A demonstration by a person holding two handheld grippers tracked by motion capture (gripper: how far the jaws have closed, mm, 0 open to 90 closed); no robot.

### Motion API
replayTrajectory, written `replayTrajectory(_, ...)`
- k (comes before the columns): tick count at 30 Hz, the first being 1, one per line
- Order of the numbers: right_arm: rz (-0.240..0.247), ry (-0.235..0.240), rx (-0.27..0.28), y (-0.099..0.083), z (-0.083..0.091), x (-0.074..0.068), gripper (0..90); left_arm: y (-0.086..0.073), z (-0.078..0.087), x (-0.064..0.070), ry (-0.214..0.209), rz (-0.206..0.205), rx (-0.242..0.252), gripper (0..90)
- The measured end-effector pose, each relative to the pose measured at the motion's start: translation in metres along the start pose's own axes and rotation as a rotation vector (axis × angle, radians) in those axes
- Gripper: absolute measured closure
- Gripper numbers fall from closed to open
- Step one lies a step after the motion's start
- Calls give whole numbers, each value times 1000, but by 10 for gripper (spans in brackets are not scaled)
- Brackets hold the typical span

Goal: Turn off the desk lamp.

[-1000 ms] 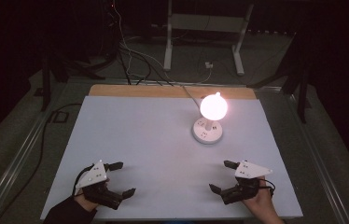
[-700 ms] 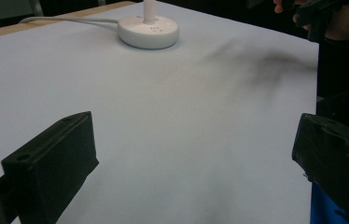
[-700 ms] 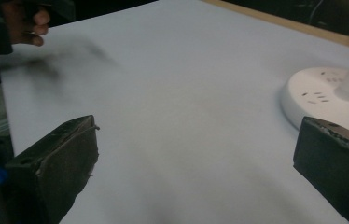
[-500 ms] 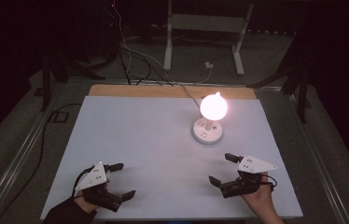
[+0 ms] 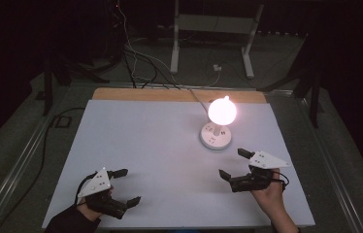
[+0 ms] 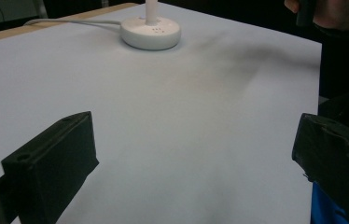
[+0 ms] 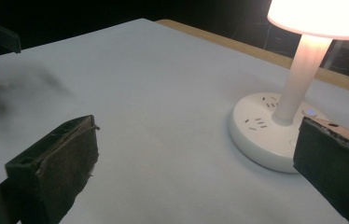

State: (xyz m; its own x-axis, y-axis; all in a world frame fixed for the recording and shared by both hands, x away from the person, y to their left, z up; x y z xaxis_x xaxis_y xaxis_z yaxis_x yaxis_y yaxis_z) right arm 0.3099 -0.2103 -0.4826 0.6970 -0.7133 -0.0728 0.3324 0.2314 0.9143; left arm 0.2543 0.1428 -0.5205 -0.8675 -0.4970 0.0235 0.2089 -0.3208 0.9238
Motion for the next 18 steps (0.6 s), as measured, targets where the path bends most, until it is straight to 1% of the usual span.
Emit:
replayTrajectory(3, -4, -2, -2, 1, -2, 2, 0, 0, 0, 0, -1, 1, 0, 5)
replayTrajectory(6, -16, -7, -1, 5, -6, 9, 0, 0, 0, 0, -2, 3, 1, 5)
replayTrajectory(7, -16, -7, -1, 5, -6, 9, 0, 0, 0, 0, -2, 4, 0, 5)
replayTrajectory(8, -25, -13, 0, 7, -8, 14, 0, 0, 0, 0, -1, 4, 1, 4)
replayTrajectory(9, -34, -6, -4, 7, -10, 15, 0, 0, 0, -1, 1, 4, 0, 5)
replayTrajectory(11, -33, -19, -1, 9, -13, 19, 0, 0, 0, -1, 3, 2, -3, 5)
replayTrajectory(12, -33, -19, -1, 9, -13, 19, 0, 0, 0, -1, 3, 2, -3, 5)
replayTrajectory(13, -40, -19, -9, 10, -16, 22, 0, 0, 0, -1, 4, 2, -3, 5)
replayTrajectory(15, -54, -6, -11, 11, -19, 25, 0, 0, 0, -1, 5, 4, -2, 4)
replayTrajectory(18, -47, -20, -8, 13, -24, 29, 0, -1, 0, -1, 4, 9, 0, 5)
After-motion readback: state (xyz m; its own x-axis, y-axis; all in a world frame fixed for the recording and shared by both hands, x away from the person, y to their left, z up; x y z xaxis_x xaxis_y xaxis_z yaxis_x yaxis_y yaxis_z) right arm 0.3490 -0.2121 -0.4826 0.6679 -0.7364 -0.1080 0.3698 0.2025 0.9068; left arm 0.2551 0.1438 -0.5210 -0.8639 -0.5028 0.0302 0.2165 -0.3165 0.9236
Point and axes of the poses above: each handheld gripper's, and its own axes: z roughly backward along the jaws, y roughly out of its top, x roughly to its right, the point moved 7 cm from there along -z, roughly forward along the jaws, and after that the axes turned 4 degrees about -z, right-handed, at the moved point
